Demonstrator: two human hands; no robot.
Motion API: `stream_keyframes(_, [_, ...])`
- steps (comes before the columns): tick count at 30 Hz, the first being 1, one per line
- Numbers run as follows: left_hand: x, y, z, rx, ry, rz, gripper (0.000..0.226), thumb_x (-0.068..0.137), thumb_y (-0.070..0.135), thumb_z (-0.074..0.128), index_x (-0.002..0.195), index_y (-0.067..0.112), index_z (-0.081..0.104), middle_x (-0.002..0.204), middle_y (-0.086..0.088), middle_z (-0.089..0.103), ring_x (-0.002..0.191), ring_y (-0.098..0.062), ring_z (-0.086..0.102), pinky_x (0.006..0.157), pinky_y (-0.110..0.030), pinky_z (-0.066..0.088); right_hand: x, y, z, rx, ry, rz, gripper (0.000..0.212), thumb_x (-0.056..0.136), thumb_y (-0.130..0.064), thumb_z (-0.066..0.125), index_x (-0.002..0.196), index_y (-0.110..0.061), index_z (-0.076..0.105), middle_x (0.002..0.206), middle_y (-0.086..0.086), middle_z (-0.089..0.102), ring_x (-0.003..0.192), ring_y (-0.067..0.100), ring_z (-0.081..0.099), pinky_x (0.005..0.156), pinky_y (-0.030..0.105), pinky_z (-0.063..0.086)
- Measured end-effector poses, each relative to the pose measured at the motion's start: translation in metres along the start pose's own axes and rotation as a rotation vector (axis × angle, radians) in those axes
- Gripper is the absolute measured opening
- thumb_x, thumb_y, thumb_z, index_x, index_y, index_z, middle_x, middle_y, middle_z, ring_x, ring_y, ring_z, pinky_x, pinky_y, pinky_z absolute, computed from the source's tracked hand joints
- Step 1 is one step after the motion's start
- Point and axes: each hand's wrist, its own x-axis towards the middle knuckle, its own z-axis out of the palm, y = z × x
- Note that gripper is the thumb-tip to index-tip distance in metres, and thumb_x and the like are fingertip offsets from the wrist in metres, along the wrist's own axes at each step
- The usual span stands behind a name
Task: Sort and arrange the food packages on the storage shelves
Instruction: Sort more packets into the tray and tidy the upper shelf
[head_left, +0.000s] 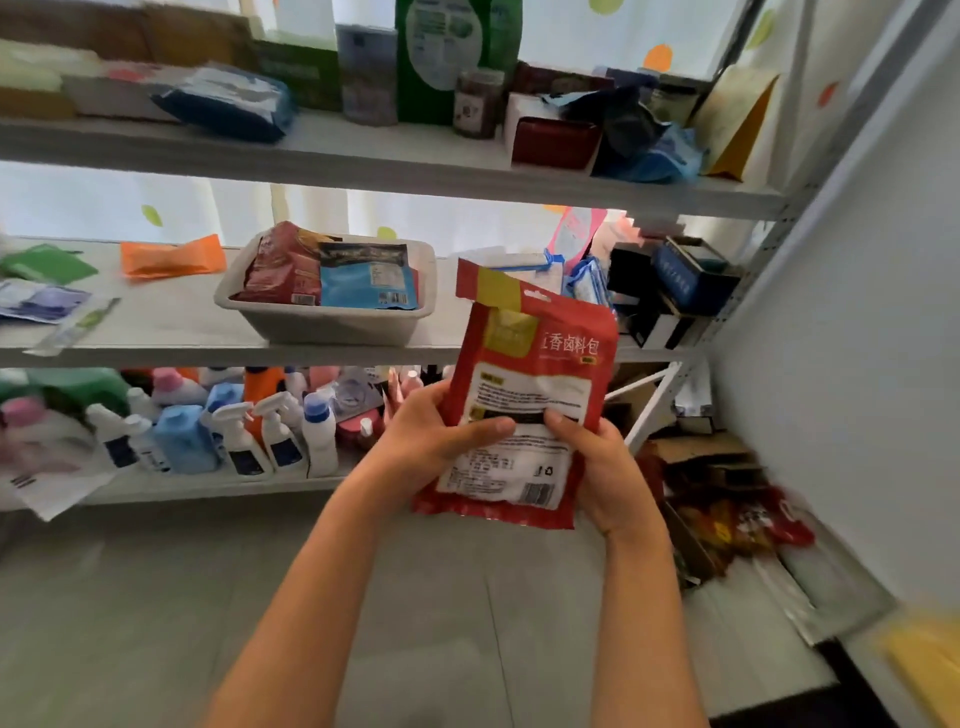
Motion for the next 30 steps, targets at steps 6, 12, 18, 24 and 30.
stream_keyframes(6, [-0.013, -0.005, 0.038, -0.075, 0.006, 0.005, 0.019, 0.086, 0.023, 0.065, 0.099, 0.01, 0.066, 0.097, -0.009, 0.077, 0.085, -0.024, 0.075, 0.066, -0.029, 0.061, -0.038, 0.003, -0.035, 0.033, 0.013, -0.007, 0.04, 0.093, -0.012, 0.059, 0.132, -0.006, 0.061, 0.131, 0.017, 0.067, 0.121, 0.035, 0.064, 0.105, 0.052, 0.049])
stream_keyframes(12, [-0.02, -0.025, 0.071, -0.153, 0.016, -0.032, 0.014, 0.092, 0.02, 0.063, 0.1, 0.01, 0.069, 0.094, -0.008, 0.077, 0.085, -0.024, 0.075, 0.07, -0.03, 0.062, -0.065, 0.011, -0.061, 0.04, 0.071, -0.038, 0.047, 0.091, -0.012, 0.065, 0.137, -0.005, 0.057, 0.132, 0.018, 0.065, 0.123, 0.037, 0.062, 0.107, 0.056, 0.045])
stream_keyframes(18, [-0.017, -0.044, 0.095, -0.056, 0.108, -0.009, 0.02, 0.093, 0.025, 0.065, 0.111, 0.017, 0.064, 0.097, 0.004, 0.076, 0.089, -0.014, 0.073, 0.065, -0.019, 0.057, -0.081, 0.018, -0.068, 0.016, 0.181, -0.041, 0.043, 0.093, -0.016, 0.065, 0.135, -0.008, 0.058, 0.128, 0.014, 0.069, 0.119, 0.034, 0.065, 0.105, 0.057, 0.048])
stream_keyframes(24, [-0.019, -0.053, 0.119, 0.724, 0.356, 0.554, 0.05, 0.084, 0.019, 0.073, 0.13, 0.019, 0.054, 0.129, 0.001, 0.048, 0.122, -0.012, 0.042, 0.102, -0.035, 0.045, -0.081, 0.016, -0.056, 0.121, 0.354, -0.08, 0.026, 0.1, -0.014, 0.059, 0.125, -0.012, 0.064, 0.116, 0.012, 0.074, 0.108, 0.031, 0.071, 0.086, 0.043, 0.06])
stream_keyframes(30, [-0.027, -0.056, 0.144, 0.592, 0.165, 0.288, 0.058, 0.094, 0.03, 0.064, 0.147, 0.026, 0.04, 0.145, 0.004, 0.036, 0.135, -0.016, 0.035, 0.112, -0.041, 0.04, -0.078, 0.006, -0.04, 0.136, 0.34, -0.081, 0.028, 0.099, -0.018, 0.061, 0.126, -0.015, 0.065, 0.119, 0.008, 0.073, 0.113, 0.025, 0.069, 0.096, 0.043, 0.056])
